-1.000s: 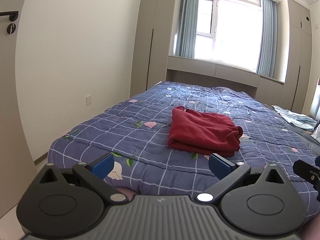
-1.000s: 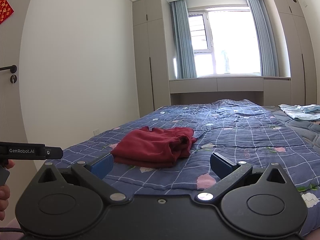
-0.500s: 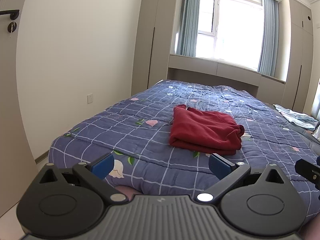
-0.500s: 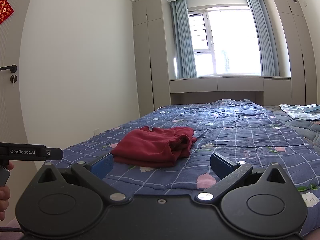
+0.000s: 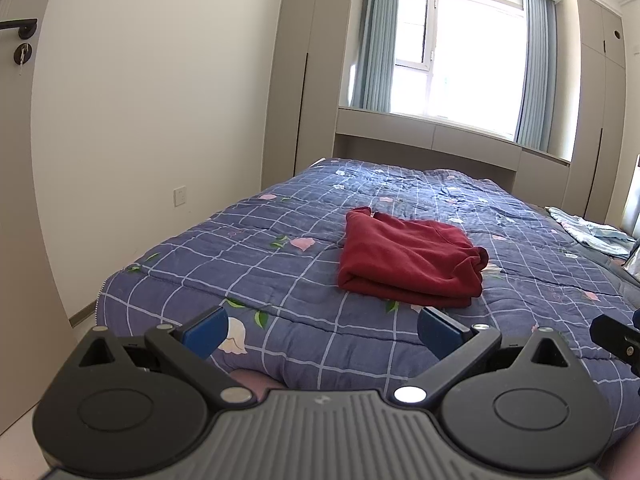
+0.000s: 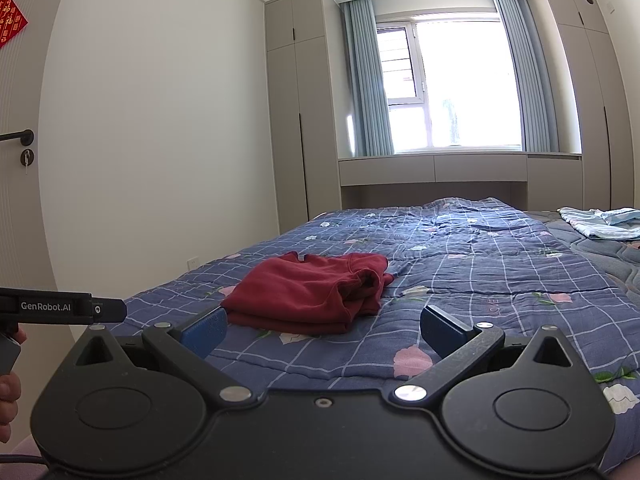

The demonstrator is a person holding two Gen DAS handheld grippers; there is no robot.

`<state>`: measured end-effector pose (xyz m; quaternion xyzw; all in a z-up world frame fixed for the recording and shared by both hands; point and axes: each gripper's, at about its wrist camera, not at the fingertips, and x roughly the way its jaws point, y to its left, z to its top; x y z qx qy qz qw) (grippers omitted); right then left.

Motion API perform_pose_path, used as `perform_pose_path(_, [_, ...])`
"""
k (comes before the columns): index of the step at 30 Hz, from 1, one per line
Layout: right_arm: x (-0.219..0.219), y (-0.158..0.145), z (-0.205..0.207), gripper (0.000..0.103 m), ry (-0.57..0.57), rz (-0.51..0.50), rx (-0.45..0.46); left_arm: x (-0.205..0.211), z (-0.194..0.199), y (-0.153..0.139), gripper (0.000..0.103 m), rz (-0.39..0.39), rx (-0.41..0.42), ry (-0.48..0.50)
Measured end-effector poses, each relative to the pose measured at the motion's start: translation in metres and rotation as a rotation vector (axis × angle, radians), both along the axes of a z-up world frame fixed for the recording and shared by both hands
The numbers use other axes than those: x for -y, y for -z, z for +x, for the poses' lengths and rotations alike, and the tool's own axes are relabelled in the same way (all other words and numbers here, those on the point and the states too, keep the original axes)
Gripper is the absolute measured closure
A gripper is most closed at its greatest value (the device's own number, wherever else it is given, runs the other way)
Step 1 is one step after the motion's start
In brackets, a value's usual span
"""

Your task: Fold small clothes

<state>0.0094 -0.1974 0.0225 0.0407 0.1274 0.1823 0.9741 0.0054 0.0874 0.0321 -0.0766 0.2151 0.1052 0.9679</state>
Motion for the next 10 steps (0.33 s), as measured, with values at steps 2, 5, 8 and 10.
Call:
perform_pose_path(2, [0.0,-0.0001,0.0,0.0,0.0,0.0,0.0,0.0001,-0.0005,0.0003,0.0,0.0,0.001,0.001])
perform_pose_path(5, [0.0001,0.0001,0.0002,0.0,0.0,0.0,0.0,0.0001,-0.0006,0.0003,0.0,0.0,0.001,0.001])
perform_pose_path(8, [0.0001,0.0,0.0,0.0,0.0,0.0,0.0,0.0002,-0.0006,0.0003,0.0,0.0,0.0,0.002])
perform_pose_path(10, [0.0001,-0.0002,0.0,0.0,0.0,0.0,0.0,0.0002,-0.0003,0.0006,0.0,0.0,0.0,0.003])
